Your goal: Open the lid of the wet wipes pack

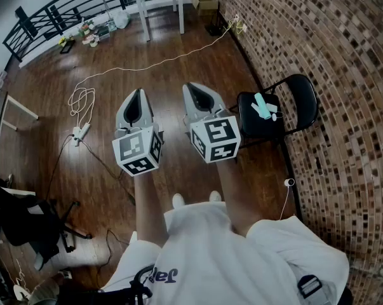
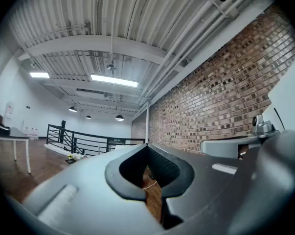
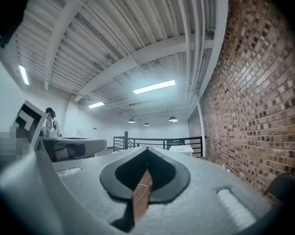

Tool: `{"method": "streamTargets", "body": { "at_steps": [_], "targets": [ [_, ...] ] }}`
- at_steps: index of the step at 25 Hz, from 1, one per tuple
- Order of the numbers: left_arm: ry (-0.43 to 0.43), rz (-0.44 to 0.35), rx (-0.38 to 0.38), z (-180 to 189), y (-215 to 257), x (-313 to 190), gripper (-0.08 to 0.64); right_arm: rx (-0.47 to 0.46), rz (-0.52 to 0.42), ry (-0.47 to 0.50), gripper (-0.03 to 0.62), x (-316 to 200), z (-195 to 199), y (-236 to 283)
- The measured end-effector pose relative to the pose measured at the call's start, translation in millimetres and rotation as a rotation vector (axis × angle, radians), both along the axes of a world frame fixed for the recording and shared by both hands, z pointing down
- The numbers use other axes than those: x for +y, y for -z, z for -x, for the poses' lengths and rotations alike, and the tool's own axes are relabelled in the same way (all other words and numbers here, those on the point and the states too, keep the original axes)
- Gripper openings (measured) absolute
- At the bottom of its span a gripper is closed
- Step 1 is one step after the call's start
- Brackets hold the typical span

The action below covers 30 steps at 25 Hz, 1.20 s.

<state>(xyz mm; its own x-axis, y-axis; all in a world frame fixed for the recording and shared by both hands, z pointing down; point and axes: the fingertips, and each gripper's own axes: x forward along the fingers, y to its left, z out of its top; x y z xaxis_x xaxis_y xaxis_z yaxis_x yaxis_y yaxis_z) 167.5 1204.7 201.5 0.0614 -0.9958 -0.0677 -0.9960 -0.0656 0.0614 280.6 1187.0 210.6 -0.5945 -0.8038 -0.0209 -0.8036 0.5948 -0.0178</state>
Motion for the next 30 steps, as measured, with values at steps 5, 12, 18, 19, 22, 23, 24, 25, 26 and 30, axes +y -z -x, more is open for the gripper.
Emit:
{"method": "streamTargets", "body": {
  "at_steps": [5, 12, 18, 19, 22, 23, 24, 25, 26, 30],
  "targets": [
    [-0.016, -0.002, -0.002, 20.5, 0.0, 2.5, 0.015, 0.003, 0.003, -0.006, -0.009, 4.2, 23.0, -2.2],
    [-0.048, -0.005, -0.002, 46.2, -1.5, 6.0, 0.015, 0.003, 0.008, -0.028, -0.009, 10.0, 50.1, -6.5],
    [-0.068, -0.004, 0.017, 61.2, -10.3, 5.9, 0.015, 0.016, 0.027, -0.036, -0.009, 15.4, 67.1, -18.1],
    [-0.070, 0.002, 0.018, 60.6, -13.2, 3.2, 0.015, 0.017, 0.033, -0.038, -0.009, 14.1, 66.0, -19.8],
    [-0.087, 0.022, 0.019, 54.2, -19.4, -9.9, 0.015, 0.009, 0.047, -0.055, -0.009, 2.1, 58.0, -22.2],
    [-0.090, 0.026, 0.021, 52.8, -20.6, -15.1, 0.015, 0.006, 0.051, -0.057, -0.009, -3.2, 56.5, -23.2],
    [-0.088, 0.029, 0.025, 52.5, -21.7, -20.9, 0.015, 0.004, 0.054, -0.056, -0.009, -8.8, 56.3, -24.4],
    [-0.085, 0.031, 0.029, 52.8, -22.8, -27.7, 0.015, 0.003, 0.056, -0.051, -0.009, -15.0, 56.9, -25.9],
    [-0.080, 0.034, 0.031, 52.7, -24.2, -35.6, 0.015, 0.002, 0.057, -0.045, -0.009, -22.2, 57.6, -27.6],
    [-0.064, 0.053, 0.016, 41.5, -30.4, -78.8, 0.015, -0.009, 0.060, -0.023, -0.009, -66.3, 49.2, -31.7]
  ]
}}
